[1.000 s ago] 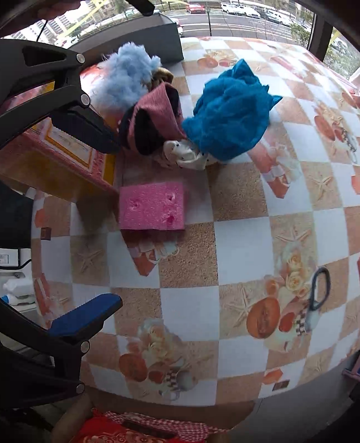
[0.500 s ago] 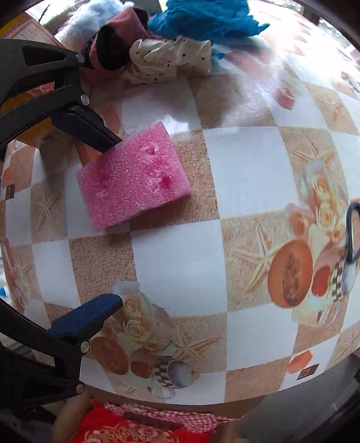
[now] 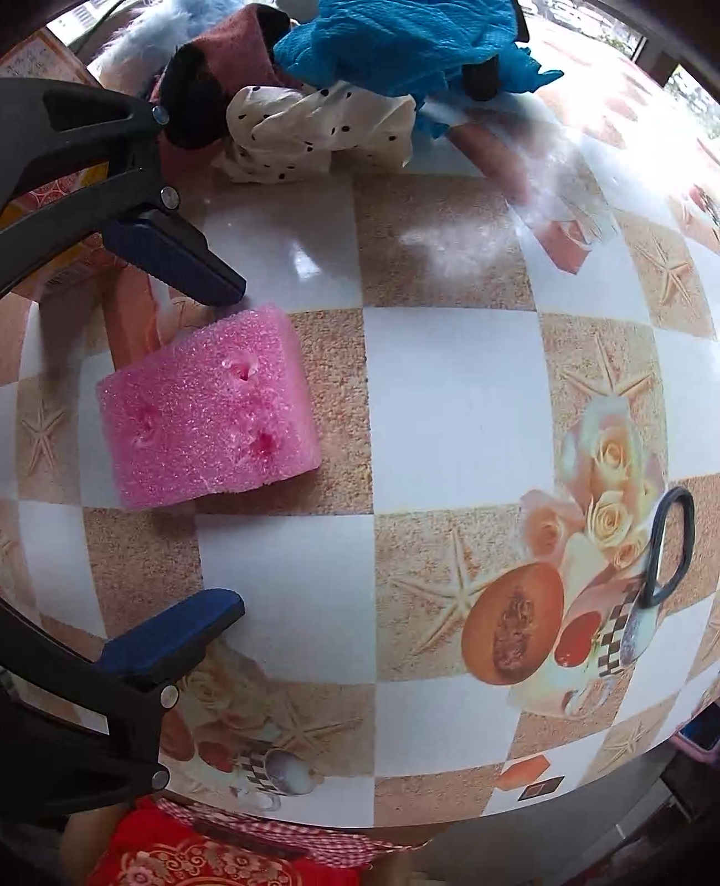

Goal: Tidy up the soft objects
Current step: 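Grasp blue mesh cloth with left tool while right tool grasps pink sponge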

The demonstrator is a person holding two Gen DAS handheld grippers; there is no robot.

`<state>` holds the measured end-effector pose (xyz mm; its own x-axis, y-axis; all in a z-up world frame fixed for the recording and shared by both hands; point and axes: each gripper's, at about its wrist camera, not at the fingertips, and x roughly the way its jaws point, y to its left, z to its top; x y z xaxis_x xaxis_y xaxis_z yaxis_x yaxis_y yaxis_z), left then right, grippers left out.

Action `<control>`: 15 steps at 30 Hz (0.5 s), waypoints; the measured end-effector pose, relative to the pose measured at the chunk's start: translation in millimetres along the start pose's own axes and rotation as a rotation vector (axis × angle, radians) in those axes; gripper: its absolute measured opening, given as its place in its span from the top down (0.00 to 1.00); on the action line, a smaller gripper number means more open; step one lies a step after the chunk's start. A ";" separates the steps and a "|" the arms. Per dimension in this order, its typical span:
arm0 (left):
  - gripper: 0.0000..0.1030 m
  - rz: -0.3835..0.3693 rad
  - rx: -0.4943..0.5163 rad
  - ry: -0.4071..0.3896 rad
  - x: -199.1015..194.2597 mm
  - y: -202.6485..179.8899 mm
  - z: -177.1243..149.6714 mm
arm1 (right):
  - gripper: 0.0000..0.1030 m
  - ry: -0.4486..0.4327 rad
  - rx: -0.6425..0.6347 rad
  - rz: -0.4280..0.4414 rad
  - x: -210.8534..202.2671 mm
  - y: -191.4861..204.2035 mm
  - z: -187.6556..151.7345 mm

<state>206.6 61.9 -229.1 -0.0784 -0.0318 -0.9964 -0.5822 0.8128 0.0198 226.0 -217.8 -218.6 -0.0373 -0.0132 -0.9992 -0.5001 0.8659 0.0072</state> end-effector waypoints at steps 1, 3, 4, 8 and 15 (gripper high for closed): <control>0.00 -0.012 -0.008 -0.004 1.2 1.4 -0.1 | 0.00 -0.003 0.001 0.000 0.0 -0.1 -0.4; 0.00 -0.011 -0.014 -0.013 1.6 1.9 -0.6 | 0.00 -0.010 0.000 -0.001 -3.2 -4.5 -0.6; 0.00 -0.010 -0.016 -0.016 1.7 1.7 -0.1 | 0.00 -0.012 -0.002 -0.001 -4.2 -5.5 -2.8; 0.00 -0.013 -0.021 -0.015 1.5 -1.7 -1.4 | 0.00 0.006 -0.020 -0.005 -2.6 -2.1 -4.1; 0.36 -0.012 0.026 -0.057 -15.7 -14.8 -2.5 | 0.37 -0.039 -0.065 -0.014 -16.7 2.8 5.9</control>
<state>214.4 49.0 -213.5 -0.0249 -0.0092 -0.9996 -0.5617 0.8273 0.0063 230.3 -212.3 -202.1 0.0030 -0.0041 -1.0000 -0.5556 0.8315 -0.0051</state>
